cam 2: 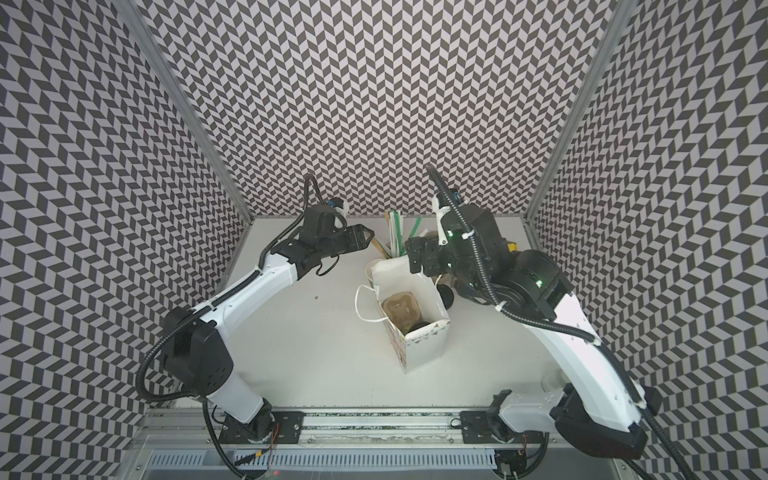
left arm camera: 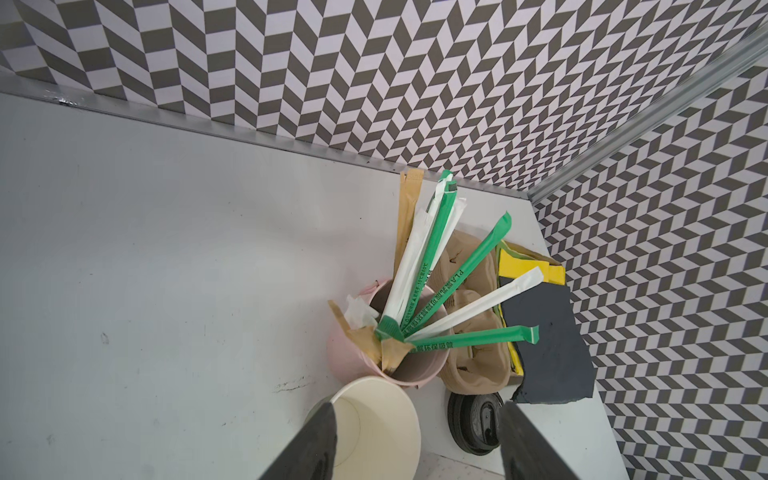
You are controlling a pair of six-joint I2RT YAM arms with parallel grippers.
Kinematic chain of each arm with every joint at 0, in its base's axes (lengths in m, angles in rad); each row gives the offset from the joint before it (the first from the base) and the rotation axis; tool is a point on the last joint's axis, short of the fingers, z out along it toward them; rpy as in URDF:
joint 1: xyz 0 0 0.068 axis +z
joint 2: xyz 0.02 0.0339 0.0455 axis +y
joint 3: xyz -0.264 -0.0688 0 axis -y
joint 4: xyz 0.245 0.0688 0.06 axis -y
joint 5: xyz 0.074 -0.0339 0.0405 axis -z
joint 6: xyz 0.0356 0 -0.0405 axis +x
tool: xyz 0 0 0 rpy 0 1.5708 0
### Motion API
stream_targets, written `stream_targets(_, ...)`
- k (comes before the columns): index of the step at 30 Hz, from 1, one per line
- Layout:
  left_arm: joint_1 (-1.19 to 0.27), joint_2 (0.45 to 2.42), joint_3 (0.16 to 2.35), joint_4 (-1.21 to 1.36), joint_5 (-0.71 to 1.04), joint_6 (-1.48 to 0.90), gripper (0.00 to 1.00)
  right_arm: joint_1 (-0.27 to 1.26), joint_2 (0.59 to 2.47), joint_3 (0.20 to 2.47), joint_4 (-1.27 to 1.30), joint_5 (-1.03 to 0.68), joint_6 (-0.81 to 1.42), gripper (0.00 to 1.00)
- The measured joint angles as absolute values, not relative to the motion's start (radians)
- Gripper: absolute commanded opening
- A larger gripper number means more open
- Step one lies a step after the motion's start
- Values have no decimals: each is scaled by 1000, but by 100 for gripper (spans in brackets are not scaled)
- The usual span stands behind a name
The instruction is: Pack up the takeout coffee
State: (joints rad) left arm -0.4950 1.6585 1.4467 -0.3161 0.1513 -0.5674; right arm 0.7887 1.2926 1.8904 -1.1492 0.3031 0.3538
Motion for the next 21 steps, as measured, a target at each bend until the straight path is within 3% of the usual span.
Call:
stream_targets(15, -522, 1725, 1520, -345, 44, -534, 48, 789, 1256, 1839, -1143, 306, 347, 94)
stream_targets(21, -524, 1737, 1533, -345, 30, -526, 38, 789, 1256, 1839, -1143, 306, 347, 94)
